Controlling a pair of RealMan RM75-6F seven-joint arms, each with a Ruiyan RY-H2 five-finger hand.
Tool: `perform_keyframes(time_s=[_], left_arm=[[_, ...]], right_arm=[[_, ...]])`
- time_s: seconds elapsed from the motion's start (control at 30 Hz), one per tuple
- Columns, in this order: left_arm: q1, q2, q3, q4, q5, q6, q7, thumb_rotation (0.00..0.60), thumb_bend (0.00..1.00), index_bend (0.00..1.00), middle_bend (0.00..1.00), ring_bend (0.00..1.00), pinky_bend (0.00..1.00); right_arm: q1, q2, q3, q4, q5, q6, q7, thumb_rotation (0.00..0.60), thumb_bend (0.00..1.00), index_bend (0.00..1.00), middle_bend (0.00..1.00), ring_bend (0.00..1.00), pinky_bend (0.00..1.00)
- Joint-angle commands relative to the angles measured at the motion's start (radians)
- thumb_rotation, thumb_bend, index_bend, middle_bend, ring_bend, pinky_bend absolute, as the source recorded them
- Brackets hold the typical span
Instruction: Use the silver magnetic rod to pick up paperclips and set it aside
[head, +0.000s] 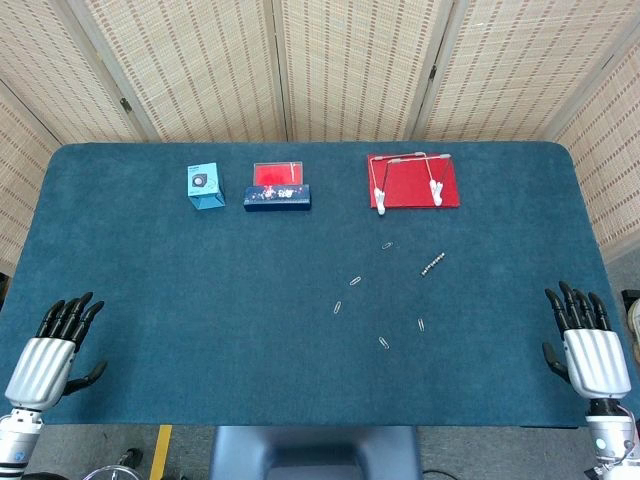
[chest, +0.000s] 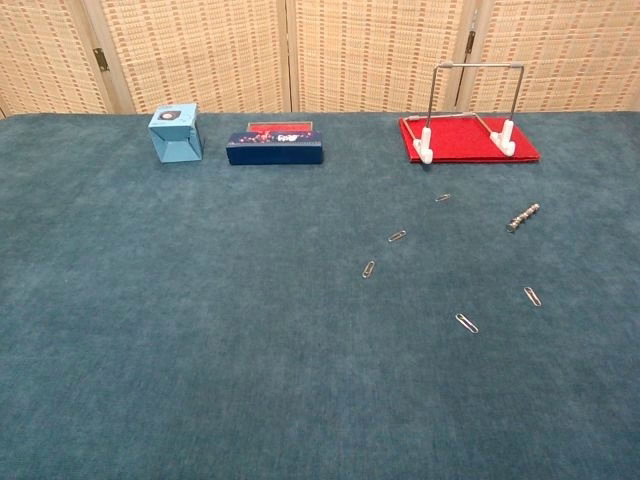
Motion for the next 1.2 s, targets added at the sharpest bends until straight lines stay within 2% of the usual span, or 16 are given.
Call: perform_keyframes(time_s=[0.03,0.17,0.27,0.43,0.53,0.6,0.77,0.97,1.2], left_arm=[[0.000,-0.001,-0.001,0.001,-0.004,-0.001,0.007,0.600,0.33,0.00,0.00,0.00,0.00],[0.001,-0.003,-0.001,-0.002,-0.008,-0.004,0.009,0.600,0.33,0.00,0.00,0.00,0.00],[-0.006,-0.004,-0.003,0.003,-0.014,-0.019,0.005,0.600,0.33,0.00,0.00,0.00,0.00],[-0.011,-0.002,-0.009,0.010,-0.033,-0.032,-0.002,0.600,0.33,0.00,0.00,0.00,0.00],[-0.004,0.003,-0.010,0.010,-0.041,-0.025,-0.024,0.600,0.33,0.00,0.00,0.00,0.00],[-0.002,0.006,-0.010,0.009,-0.042,-0.023,-0.035,0.600,0.33,0.00,0.00,0.00,0.00],[0.003,0.007,-0.015,0.016,-0.046,-0.008,-0.031,0.600,0.33,0.00,0.00,0.00,0.00],[0.007,0.012,-0.020,0.021,-0.053,-0.003,-0.056,0.600,0.33,0.00,0.00,0.00,0.00],[0.002,0.023,-0.001,0.032,-0.004,0.002,-0.092,0.600,0.33,0.00,0.00,0.00,0.00]], right_arm=[[0.011,-0.004,0.004,0.006,-0.001,-0.022,-0.007,0.600,0.42,0.00,0.00,0.00,0.00],[0.036,-0.011,0.017,0.026,-0.017,-0.048,0.007,0.600,0.42,0.00,0.00,0.00,0.00],[0.097,-0.008,0.046,0.056,-0.030,-0.112,0.040,0.600,0.42,0.03,0.00,0.00,0.00],[0.239,-0.029,0.116,0.145,-0.021,-0.263,0.086,0.600,0.41,0.23,0.00,0.00,0.00],[0.316,-0.081,0.141,0.235,-0.017,-0.342,0.112,0.600,0.41,0.36,0.00,0.00,0.00],[0.359,-0.118,0.147,0.291,-0.007,-0.400,0.125,0.600,0.41,0.41,0.00,0.00,0.00],[0.456,-0.225,0.153,0.441,0.029,-0.531,0.085,0.600,0.41,0.43,0.00,0.00,0.00],[0.495,-0.349,0.144,0.585,0.031,-0.530,0.040,0.600,0.41,0.43,0.00,0.00,0.00],[0.511,-0.422,0.147,0.686,0.036,-0.500,0.035,0.600,0.41,0.43,0.00,0.00,0.00]])
